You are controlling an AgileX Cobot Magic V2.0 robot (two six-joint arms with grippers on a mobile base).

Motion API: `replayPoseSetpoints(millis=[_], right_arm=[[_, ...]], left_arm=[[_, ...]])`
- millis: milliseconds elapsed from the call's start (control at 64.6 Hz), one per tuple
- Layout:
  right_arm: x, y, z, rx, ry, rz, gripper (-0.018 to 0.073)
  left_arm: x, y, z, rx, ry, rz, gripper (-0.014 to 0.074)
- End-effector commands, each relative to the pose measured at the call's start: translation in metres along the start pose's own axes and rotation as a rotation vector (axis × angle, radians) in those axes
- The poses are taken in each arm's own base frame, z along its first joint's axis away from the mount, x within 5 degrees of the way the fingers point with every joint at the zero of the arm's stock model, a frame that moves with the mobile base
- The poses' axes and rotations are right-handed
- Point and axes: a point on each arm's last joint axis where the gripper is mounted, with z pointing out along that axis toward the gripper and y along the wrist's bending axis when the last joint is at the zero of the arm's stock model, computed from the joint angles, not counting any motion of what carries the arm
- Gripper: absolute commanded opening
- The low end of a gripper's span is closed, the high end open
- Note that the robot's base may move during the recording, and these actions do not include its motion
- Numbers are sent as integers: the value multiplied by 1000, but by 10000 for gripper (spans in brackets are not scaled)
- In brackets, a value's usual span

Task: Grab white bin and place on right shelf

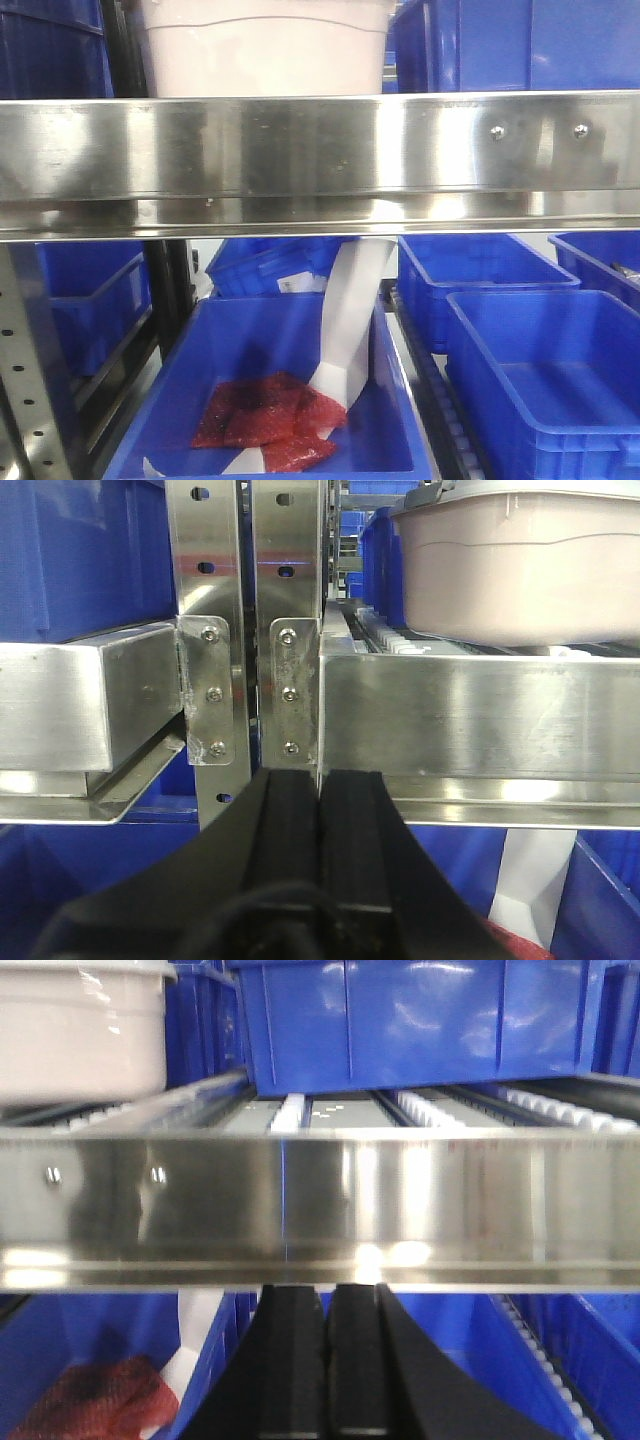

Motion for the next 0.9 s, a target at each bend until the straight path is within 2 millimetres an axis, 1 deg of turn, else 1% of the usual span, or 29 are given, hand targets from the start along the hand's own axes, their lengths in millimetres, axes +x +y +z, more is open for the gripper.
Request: replayPoseSetpoints(millis=[0, 46, 201, 882], right_arm=[[-4, -1, -3, 18, -110, -11, 77], [-1, -2, -2, 27, -70, -14, 77], [0, -5, -2, 76, -63, -28, 77], [0, -5, -2, 77, -64, -28, 77]], left_arm=[[-9, 1, -1, -6, -101, -15, -117], [-9, 1, -1, -6, -101, -15, -117], [-9, 1, -1, -6, -101, -15, -117], [-9, 1, -1, -6, -101, -15, -117]])
